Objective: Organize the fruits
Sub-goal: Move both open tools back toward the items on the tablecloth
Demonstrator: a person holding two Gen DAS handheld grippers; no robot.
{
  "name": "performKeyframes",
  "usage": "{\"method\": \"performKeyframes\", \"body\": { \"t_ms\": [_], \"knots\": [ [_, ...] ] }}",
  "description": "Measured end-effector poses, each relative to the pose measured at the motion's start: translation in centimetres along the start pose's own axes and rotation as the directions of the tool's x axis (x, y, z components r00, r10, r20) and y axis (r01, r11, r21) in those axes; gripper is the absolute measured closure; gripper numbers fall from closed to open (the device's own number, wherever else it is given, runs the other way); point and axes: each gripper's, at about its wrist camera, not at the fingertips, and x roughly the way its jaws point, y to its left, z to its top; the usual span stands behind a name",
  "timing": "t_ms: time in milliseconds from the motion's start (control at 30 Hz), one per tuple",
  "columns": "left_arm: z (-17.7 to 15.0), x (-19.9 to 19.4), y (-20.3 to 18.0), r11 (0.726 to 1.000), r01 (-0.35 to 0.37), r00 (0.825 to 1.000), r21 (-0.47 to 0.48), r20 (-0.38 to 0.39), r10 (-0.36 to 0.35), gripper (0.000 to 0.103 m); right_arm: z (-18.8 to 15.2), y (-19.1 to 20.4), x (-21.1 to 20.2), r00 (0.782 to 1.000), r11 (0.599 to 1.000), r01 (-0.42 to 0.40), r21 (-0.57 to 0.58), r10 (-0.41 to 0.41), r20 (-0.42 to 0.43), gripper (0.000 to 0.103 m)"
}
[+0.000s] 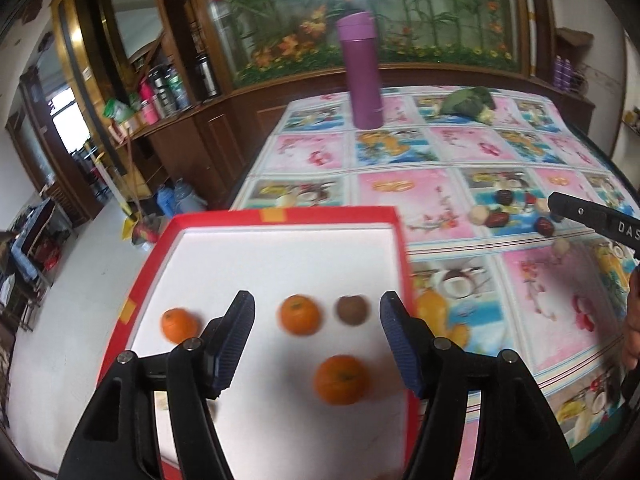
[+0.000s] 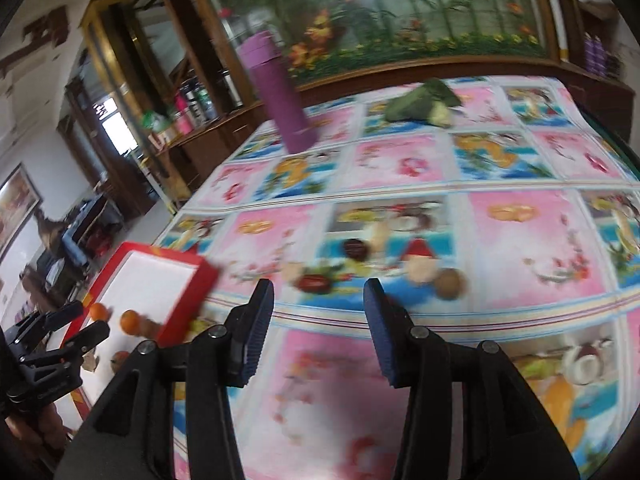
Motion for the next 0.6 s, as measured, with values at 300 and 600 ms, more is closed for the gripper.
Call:
{"method": "performKeyframes", "body": {
  "t_ms": [300, 600],
  "knots": [
    [2.6, 1.6, -5.7, 0.992, 0.059, 0.998, 0.113, -0.016, -0.057, 0.038, 0.0, -4.2, 0.3, 0.995, 1.000, -0.011, 0.020, 0.013, -0.097, 0.054],
    [3.8, 3.5, -6.8, 0.990, 0.103, 0.993, 0.099, -0.075, -0.096, 0.038, -1.6, -1.9, 2.3, 0.982, 0.990, 0.055, -0.131, -0.078, -0.175, 0.065]
  ]
}}
